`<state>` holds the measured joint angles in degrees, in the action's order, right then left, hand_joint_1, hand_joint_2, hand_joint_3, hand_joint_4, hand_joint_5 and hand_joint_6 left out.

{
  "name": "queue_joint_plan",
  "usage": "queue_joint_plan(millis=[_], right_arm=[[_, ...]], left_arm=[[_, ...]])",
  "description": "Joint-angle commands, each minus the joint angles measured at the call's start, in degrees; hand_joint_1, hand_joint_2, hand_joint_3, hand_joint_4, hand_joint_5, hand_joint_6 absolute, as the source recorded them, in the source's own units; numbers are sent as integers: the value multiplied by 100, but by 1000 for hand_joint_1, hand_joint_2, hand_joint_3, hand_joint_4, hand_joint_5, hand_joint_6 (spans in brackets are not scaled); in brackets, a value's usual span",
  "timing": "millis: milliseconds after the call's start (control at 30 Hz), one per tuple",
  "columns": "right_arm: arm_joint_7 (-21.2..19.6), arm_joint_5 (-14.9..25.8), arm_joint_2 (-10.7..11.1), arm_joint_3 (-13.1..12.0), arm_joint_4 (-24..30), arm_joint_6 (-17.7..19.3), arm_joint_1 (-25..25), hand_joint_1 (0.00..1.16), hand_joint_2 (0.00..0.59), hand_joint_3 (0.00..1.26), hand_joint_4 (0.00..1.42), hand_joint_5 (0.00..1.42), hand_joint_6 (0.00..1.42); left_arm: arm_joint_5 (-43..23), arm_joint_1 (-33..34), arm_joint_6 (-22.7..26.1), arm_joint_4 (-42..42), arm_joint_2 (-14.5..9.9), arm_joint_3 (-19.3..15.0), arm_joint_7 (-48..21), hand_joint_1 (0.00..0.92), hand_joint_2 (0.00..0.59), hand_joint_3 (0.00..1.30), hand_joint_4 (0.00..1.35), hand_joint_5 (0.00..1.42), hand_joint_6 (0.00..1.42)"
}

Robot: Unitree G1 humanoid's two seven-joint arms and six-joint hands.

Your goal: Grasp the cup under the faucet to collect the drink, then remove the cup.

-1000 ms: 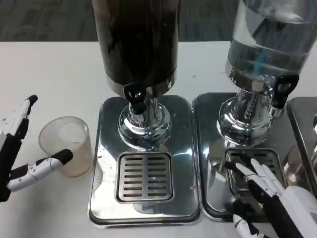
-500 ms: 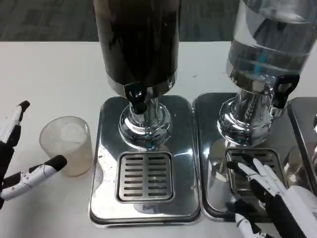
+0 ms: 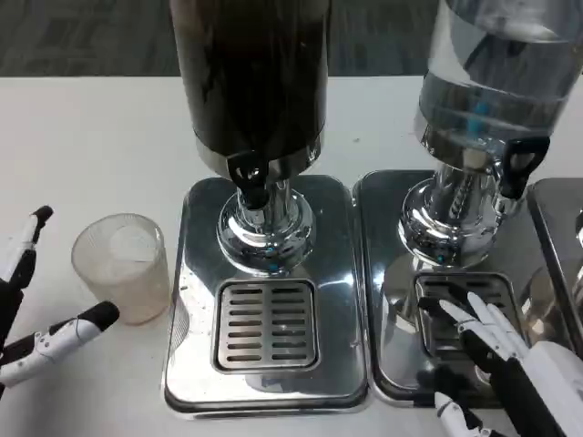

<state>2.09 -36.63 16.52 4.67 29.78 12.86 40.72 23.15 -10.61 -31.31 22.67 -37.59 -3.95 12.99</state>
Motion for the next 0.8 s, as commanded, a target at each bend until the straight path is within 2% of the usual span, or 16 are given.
queue_joint_plan(millis=[33, 367, 800], right_arm=[[51, 76, 18, -31, 98, -49, 37, 483, 585, 137, 0, 0, 143], [37, 99, 27, -46, 87, -49, 30, 483, 585, 137, 0, 0, 159], [35, 115, 33, -92, 150, -36, 81, 483, 585, 137, 0, 0, 161]], left_arm=[[-22, -32, 76, 73, 46, -34, -81, 30, 7, 0, 0, 42, 57], [11, 79, 88, 371, 24, 29, -88, 30, 7, 0, 0, 42, 57], [219, 664, -133, 1142, 93, 244, 165, 32, 15, 0, 0, 45, 66]])
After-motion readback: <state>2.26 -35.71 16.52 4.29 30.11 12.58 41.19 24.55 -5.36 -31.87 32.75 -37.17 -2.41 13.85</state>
